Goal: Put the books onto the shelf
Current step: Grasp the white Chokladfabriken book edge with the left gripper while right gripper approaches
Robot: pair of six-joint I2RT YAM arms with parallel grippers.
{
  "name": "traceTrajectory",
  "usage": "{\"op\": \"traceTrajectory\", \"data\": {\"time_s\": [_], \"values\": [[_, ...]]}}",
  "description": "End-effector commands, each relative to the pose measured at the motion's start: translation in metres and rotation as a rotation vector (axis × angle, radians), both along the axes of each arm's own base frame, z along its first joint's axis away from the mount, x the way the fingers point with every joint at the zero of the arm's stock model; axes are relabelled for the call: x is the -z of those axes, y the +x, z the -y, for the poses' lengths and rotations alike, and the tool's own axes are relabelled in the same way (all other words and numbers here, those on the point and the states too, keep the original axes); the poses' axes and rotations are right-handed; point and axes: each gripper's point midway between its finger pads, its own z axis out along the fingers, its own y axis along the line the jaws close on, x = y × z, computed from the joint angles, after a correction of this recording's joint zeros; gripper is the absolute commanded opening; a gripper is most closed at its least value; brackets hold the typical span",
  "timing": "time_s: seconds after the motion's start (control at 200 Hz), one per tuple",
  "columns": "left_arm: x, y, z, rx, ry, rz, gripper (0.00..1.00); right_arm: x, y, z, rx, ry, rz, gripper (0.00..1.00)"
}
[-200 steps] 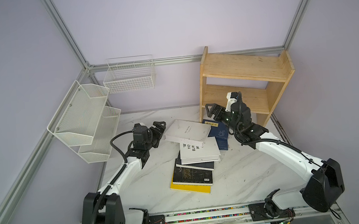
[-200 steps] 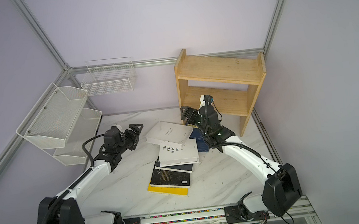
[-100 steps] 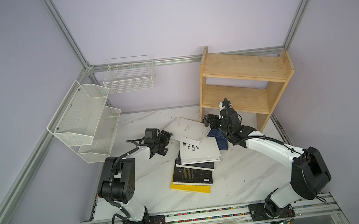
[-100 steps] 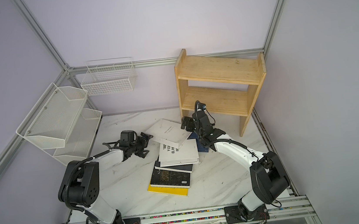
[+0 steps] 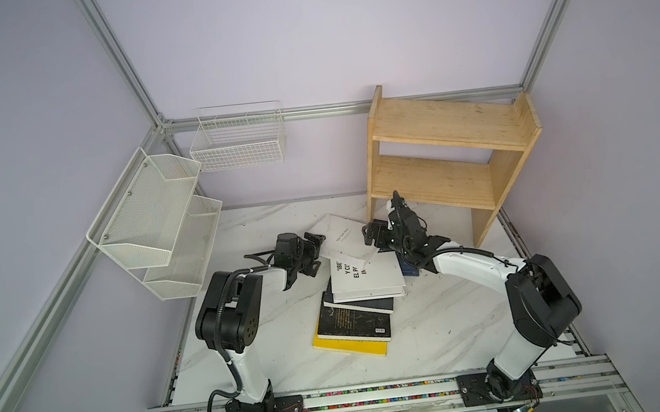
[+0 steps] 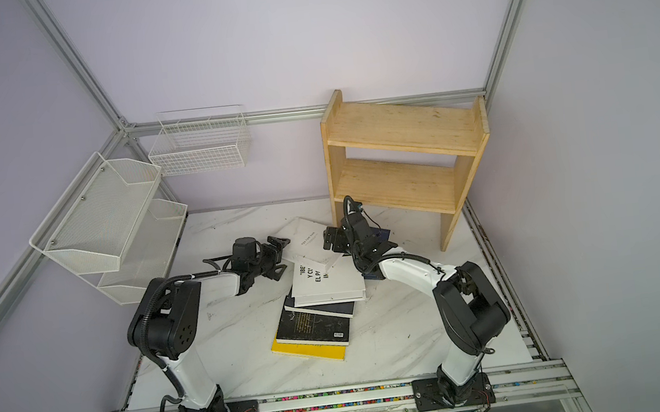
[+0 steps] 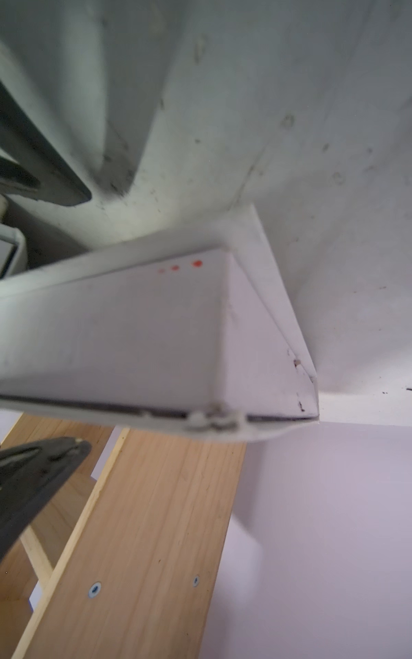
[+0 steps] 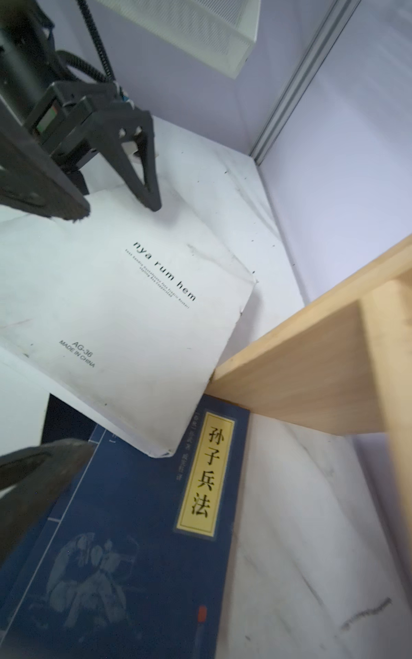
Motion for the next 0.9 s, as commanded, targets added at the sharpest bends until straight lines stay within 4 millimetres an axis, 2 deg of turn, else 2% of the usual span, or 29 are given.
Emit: {"op": "traceTrajectory", "data": {"time_s": [0.0,0.18,0.38,0.505,0.595,0.625,0.735,0.895], "values": [[-0.07,0.043,0.02,0.026,-0.084,0.25,1.0,-0.012,0.003,-0.022,-0.071,0.006,0.033,0.97],[-0.061,0.054,0.028,0.051,-0.069,0.254,0.94,-0.012,0.007,-0.024,-0.074,-0.014,0.049,0.96],[-0.065,0.054,0.033,0.062,-0.075,0.265,0.73,-0.013,0.011,-0.023,-0.055,-0.022,0.056,0.96],[-0.06,0.05,0.032,0.059,-0.06,0.234,0.62,-0.015,0.014,-0.022,-0.044,-0.023,0.066,0.96],[-0.062,0.048,0.032,0.062,-0.056,0.228,0.48,-0.017,0.016,-0.023,-0.041,-0.02,0.069,0.96],[-0.062,0.048,0.032,0.062,-0.055,0.226,0.47,-0.019,0.016,-0.023,-0.042,-0.018,0.072,0.96],[-0.072,0.045,0.034,0.085,-0.041,0.212,0.46,-0.026,0.016,-0.023,-0.042,-0.018,0.082,0.96],[-0.105,0.033,0.032,0.16,0.019,0.169,0.4,-0.034,0.012,-0.022,-0.085,-0.068,0.094,0.97]]}}
